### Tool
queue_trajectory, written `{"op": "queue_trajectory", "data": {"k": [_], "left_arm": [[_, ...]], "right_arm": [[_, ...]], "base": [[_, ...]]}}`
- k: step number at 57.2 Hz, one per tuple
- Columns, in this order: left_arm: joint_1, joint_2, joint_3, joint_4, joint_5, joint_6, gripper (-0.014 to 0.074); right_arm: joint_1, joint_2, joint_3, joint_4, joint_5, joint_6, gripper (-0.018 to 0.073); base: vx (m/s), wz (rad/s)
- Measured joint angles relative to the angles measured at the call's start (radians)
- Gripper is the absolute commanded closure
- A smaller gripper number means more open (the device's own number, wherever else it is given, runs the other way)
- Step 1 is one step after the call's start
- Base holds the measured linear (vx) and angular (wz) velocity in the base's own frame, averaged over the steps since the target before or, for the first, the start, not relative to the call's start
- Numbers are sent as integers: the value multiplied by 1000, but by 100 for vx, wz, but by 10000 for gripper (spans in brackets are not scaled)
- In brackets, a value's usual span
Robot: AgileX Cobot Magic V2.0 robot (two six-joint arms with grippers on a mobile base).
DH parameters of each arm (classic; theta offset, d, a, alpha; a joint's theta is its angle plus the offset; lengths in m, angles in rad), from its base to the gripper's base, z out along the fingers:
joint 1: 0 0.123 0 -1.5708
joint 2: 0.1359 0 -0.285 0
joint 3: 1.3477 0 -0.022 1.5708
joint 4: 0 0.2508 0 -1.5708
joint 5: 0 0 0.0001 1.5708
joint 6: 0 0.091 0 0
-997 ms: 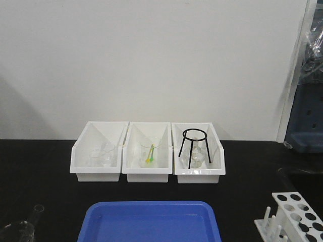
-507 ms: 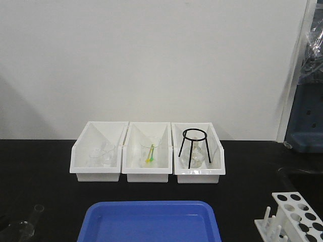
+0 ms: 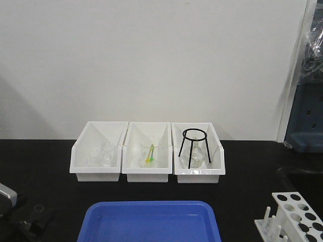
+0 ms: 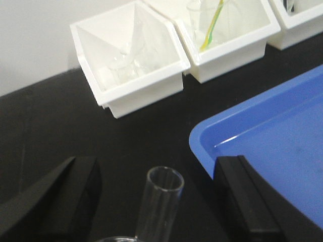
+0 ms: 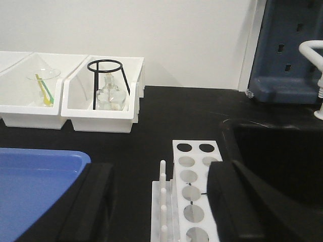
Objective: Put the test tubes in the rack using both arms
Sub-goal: 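Close the left gripper on the test tube and lift it out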
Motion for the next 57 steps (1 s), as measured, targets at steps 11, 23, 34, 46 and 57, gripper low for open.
{"op": "queue_trajectory", "data": {"k": [11, 23, 34, 46, 57], "left_arm": [[0, 70, -1, -9, -6, 35, 8], [0, 88, -2, -66, -53, 71, 12], [0, 88, -2, -74, -49, 73, 76], [0, 88, -2, -90, -49, 76, 215], [0, 88, -2, -93, -49, 78, 386]], "right_arm": [[0, 0, 1, -1, -2, 0, 88], [0, 0, 1, -1, -3, 0, 88], [0, 0, 1, -2, -5, 0, 88], [0, 0, 1, -2, -5, 0, 90], [0, 0, 1, -3, -6, 0, 90]], "base": [[0, 0], [0, 0], [0, 0], [0, 0], [0, 0]]}}
